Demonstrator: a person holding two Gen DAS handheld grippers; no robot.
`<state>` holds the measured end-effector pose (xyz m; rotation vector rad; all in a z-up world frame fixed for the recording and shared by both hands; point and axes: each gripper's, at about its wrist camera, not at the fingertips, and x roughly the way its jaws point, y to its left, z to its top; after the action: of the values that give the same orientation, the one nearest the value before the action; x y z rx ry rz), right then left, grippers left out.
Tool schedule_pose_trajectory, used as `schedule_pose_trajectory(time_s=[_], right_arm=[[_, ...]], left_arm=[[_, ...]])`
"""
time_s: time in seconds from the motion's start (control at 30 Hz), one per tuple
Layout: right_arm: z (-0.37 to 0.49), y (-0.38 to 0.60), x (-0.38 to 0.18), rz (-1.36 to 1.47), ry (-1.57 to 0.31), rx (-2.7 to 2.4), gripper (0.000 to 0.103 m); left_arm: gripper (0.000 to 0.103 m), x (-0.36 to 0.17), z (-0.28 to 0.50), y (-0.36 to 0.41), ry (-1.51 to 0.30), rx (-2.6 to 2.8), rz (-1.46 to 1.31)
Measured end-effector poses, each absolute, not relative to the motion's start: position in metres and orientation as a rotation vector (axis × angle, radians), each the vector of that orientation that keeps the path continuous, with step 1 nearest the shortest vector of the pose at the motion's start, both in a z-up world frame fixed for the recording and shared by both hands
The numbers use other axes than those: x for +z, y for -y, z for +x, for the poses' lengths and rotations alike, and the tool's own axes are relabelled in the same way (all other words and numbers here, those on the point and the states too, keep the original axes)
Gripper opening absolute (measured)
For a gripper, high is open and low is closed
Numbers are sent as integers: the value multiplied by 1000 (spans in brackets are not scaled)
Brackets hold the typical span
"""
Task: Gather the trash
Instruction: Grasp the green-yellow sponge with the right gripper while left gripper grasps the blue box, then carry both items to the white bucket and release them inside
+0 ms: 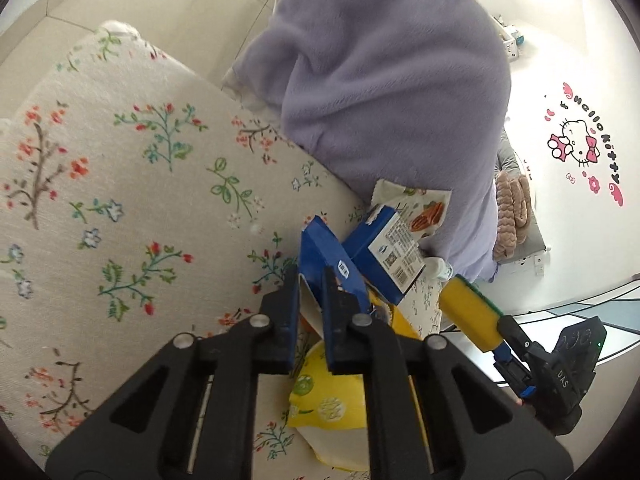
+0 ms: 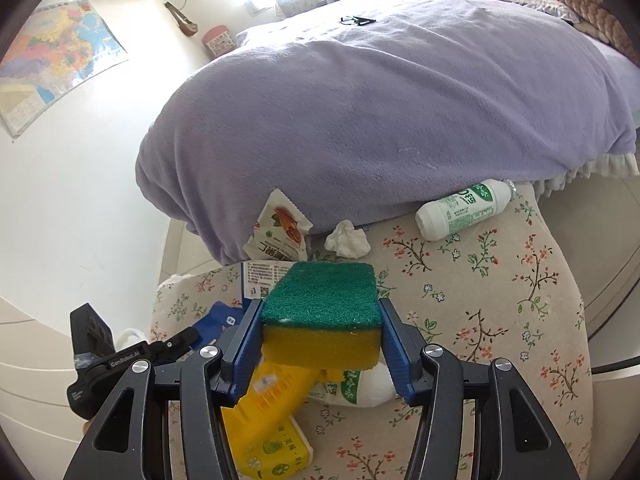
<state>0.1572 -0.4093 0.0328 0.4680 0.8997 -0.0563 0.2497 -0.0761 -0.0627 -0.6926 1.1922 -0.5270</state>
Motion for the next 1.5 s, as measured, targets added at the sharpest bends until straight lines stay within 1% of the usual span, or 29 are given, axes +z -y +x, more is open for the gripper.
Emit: schedule_pose_trajectory(time_s=[0.3, 0.47, 0.67, 1.03, 1.3, 1.5], right_arm=[[155, 387, 44, 460, -877, -8, 56], [161, 366, 49, 443, -883, 29, 56], [172, 340, 56, 406, -894, 71, 56], [184, 264, 47, 348, -924, 174, 56], [193, 201, 34, 303, -953, 265, 56], [201, 163, 22, 276, -975, 319, 56]], left_arm=[[9, -32, 238, 55, -1083, -506, -687], [9, -19, 230, 28, -1033, -468, -677], [9, -13, 222, -5, -1000, -398, -683], [9, -9, 203, -78, -936, -235, -660], [9, -12, 188, -127, -908, -117, -602], [9, -9, 186, -148, -877, -46, -518]])
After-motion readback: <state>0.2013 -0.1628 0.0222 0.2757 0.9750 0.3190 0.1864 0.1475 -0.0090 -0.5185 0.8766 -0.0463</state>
